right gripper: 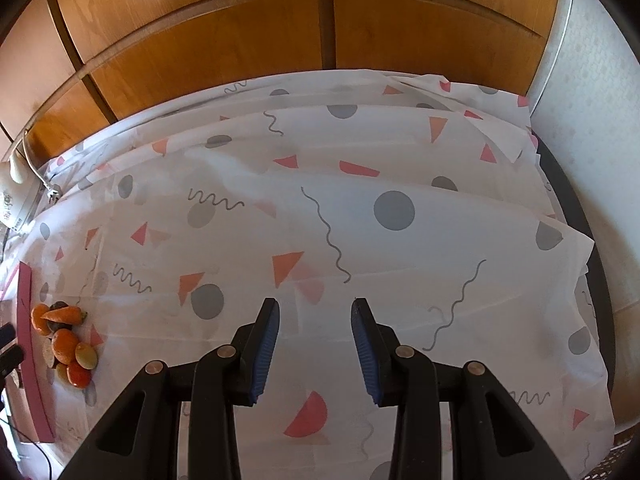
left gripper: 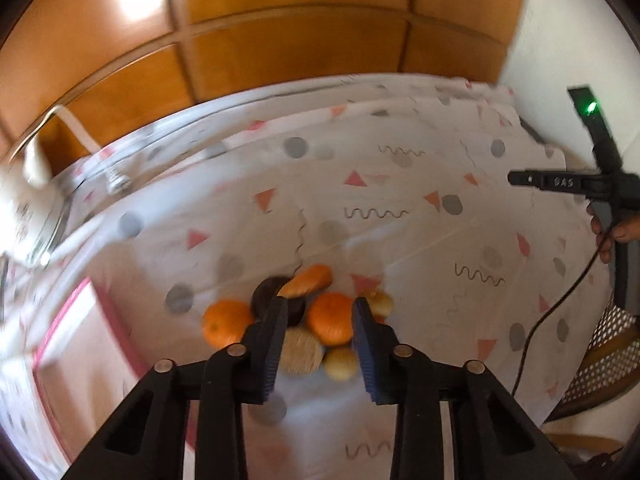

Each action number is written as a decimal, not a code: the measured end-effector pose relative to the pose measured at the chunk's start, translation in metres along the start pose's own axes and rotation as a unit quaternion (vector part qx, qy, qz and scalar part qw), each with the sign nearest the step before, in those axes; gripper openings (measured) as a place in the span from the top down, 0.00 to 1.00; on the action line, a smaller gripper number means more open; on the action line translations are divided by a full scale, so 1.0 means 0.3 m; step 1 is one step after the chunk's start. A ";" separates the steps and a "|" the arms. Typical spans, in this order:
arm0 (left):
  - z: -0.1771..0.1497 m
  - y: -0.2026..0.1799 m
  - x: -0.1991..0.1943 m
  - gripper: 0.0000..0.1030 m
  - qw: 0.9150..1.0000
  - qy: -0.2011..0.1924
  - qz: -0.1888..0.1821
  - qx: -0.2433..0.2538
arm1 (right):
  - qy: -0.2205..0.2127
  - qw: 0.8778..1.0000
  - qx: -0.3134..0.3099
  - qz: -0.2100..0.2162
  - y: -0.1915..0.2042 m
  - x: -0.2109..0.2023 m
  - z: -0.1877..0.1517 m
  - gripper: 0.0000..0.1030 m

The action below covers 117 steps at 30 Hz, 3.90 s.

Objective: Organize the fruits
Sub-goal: 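Reach the left gripper to the pile and grasp the orange carrot, then carry the carrot into the tray and open the left gripper, then grasp the small yellow fruit with the right gripper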

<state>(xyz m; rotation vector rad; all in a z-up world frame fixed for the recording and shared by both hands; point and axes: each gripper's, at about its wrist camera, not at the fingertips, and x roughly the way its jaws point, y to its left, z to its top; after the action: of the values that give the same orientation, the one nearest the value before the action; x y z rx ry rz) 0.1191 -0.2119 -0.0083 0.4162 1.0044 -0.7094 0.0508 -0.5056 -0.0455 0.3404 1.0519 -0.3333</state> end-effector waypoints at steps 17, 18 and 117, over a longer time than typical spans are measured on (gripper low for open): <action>0.137 -0.027 0.319 0.75 0.982 0.145 -0.013 0.118 | -0.006 0.999 -0.027 0.028 0.053 -0.018 0.006 0.63; 0.134 -0.027 0.323 0.77 0.983 0.141 -0.014 0.116 | -0.006 0.999 -0.028 0.029 0.054 -0.018 0.005 0.63; -0.711 0.470 -0.248 0.52 0.892 -0.059 0.174 -0.413 | 0.002 0.926 -0.323 0.195 0.555 0.013 -0.259 0.64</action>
<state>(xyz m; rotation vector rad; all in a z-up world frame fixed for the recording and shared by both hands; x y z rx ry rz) 0.0615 0.0451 -0.0474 -0.1976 0.9863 0.0538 0.0625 -0.3234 -0.0654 -0.0500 1.0115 0.3750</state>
